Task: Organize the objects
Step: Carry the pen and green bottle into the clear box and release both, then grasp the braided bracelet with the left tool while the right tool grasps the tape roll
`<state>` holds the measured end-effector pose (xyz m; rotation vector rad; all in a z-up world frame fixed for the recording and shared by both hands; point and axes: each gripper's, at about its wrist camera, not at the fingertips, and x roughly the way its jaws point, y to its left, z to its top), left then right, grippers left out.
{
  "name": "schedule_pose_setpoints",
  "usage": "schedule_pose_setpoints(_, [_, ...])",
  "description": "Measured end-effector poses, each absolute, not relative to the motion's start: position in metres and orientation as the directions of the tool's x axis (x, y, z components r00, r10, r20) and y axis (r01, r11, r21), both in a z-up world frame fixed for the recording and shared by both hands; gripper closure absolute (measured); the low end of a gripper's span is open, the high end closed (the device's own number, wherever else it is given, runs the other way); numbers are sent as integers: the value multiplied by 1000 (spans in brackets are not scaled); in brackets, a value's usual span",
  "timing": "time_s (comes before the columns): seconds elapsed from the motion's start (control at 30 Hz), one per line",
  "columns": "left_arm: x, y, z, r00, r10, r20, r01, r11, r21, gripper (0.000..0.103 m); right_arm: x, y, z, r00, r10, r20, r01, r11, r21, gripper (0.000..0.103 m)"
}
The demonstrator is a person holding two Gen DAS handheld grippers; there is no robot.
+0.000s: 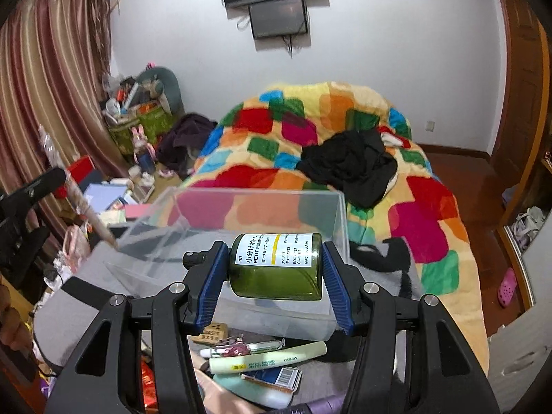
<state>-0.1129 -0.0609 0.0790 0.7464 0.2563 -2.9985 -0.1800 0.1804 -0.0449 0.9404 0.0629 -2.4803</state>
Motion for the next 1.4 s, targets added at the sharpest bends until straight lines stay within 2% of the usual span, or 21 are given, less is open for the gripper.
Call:
schedule_pose_setpoints(0.2, [-147,-58,47,-828,2,-560,95,-985,-144,90,-200,168,-66,-579,-408,-706,464,-877,126,52])
schedule_pose_setpoints(0.43, [-160,-35,18,-745,78,-662,15,-991,-133,90,-202,153,-82,-526,-411,-744,514,-851,107,52])
schedule_pose_setpoints(0.63, [-151,-20,16,-725,125,-677,-41,-990,-138,89,-201,151,-82,-499,-435,-749,527,-839,137,51])
schedule_pose_setpoints(0.8, [-142,-25,22,-735,136,-664,-38,-987,-159,68,-198,161,-75,-514,-433,-741,517,-845,135,47])
schedule_pose_setpoints(0.93, [-131,-30,29,-749,122,-651,-32,-988,-148,58,-190,171,-68,-531,-439,-725,515,-846,135,44])
schedule_pose_setpoints(1.2, [-94,-36,34,-779,57,-625,-8,-997,-82,17,-167,205,-53,-620,-400,-675,484,-872,73,32])
schedule_pose_setpoints(1.27, [-88,-37,30,-768,62,-637,-13,-997,-80,12,-163,214,-52,-629,-395,-670,474,-878,71,28])
schedule_pose_setpoints(1.4, [-76,-39,16,-730,76,-679,-22,-996,-87,10,-158,234,-56,-646,-365,-671,441,-895,62,25])
